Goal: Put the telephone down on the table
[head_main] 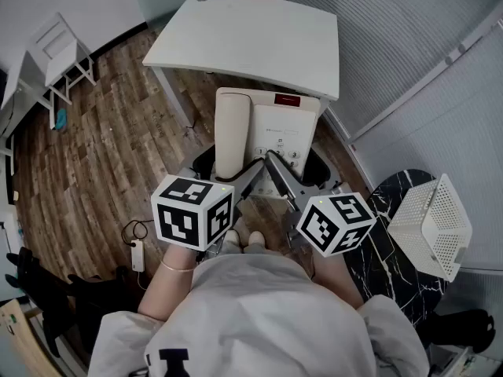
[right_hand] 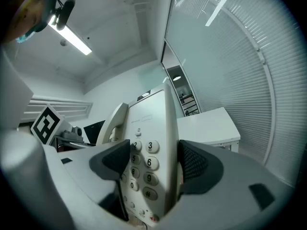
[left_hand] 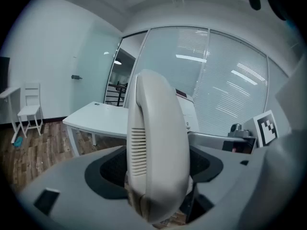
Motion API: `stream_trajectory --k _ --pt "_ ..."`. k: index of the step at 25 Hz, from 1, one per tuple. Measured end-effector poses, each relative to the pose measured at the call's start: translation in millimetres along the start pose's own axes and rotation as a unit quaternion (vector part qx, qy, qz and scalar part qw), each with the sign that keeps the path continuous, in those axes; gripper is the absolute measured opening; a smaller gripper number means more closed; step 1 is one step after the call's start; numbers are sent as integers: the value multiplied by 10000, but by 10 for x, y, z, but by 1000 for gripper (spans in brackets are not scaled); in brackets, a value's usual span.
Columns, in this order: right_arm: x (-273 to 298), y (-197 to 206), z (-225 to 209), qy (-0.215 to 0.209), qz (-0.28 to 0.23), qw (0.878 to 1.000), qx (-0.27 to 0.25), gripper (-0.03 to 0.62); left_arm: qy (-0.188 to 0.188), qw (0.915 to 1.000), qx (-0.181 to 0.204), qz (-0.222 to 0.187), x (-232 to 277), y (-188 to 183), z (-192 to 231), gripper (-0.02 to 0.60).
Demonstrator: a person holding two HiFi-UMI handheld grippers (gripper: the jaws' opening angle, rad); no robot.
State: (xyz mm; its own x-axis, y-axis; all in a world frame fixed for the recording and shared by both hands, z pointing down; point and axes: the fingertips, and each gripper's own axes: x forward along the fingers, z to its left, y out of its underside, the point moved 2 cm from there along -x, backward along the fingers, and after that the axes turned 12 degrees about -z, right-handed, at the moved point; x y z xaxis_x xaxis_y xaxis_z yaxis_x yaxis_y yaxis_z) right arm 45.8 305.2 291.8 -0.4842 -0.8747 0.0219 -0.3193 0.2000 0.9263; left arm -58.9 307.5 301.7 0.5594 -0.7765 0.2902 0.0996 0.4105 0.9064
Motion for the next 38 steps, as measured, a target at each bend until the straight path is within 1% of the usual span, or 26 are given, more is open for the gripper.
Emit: stream_trajectory --k 9,15,20,30,38 --pt "-69 -23 -33 26 -61 10000 2 321 26 10000 71 -22 9 4 -73 359" --pt "-112 -35 4 12 -96 9999 -58 321 41 10000 49 -60 -37 12 -98 359" --pt "-123 -45 18 24 -150 9999 -1 321 18 9999 43 -103 -61 4 -107 359" --pt "-29 -14 37 37 -152 9999 34 321 -11 9999 34 -108 -46 -5 -11 359" --pt "92 -17 84 96 -187 9998 45 321 55 9999 119 -105 -26 -77 110 359"
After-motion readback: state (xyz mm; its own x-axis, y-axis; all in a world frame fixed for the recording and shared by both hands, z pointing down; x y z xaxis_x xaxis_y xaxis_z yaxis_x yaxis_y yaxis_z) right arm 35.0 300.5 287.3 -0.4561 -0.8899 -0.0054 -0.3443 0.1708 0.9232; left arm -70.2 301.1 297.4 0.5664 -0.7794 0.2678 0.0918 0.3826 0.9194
